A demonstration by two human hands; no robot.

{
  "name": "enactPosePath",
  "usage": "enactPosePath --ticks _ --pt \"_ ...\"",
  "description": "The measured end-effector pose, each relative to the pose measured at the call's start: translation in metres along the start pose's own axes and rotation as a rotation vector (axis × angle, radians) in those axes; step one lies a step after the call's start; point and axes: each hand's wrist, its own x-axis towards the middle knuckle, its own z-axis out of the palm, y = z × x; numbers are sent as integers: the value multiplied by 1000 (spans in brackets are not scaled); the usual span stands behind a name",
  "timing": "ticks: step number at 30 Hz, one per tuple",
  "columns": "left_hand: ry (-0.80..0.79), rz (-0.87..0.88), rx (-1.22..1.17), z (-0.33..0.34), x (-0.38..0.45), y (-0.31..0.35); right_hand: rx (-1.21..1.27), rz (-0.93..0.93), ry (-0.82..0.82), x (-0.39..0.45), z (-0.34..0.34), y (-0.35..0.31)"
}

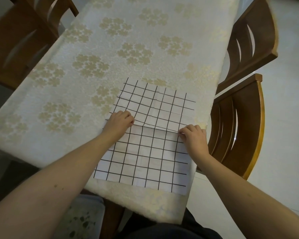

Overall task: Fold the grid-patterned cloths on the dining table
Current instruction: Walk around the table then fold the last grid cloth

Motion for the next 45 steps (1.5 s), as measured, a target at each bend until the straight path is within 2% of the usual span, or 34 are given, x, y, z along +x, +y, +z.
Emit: enactPosePath --ticks 2,10,14,18,21,27,32,36,38,42,45 --pt "9 7 3 -9 0 2 -4 15 38 3 -8 -1" --pt "149 -167 -48 -76 23 20 59 50 255 23 -66 -18" --pt "203 -210 -37 -126 37 29 211 30 354 32 -110 -32" --pt "359 -231 -125 -164 42 43 250 -29 495 27 -142 -44" --pt "425 -255 -192 -173 30 46 255 -113 521 9 -148 -48" --pt "455 -356 -372 -127 -38 43 179 -269 346 -51 -104 -53" --pt "232 -557 -622 -58 -100 43 98 -267 123 -91 -52 -62" --pt "138 -637 -758 -24 -136 49 83 -149 -113 -110 -23 -68" --pt "191 -724 -893 -15 -146 46 69 -57 -202 -114 -14 -71" --pt "368 -1086 -1296 -17 -146 41 124 58 -255 -112 -9 -79" --pt "430 -1157 -1408 -21 -142 42 146 98 -281 -104 -7 -81"
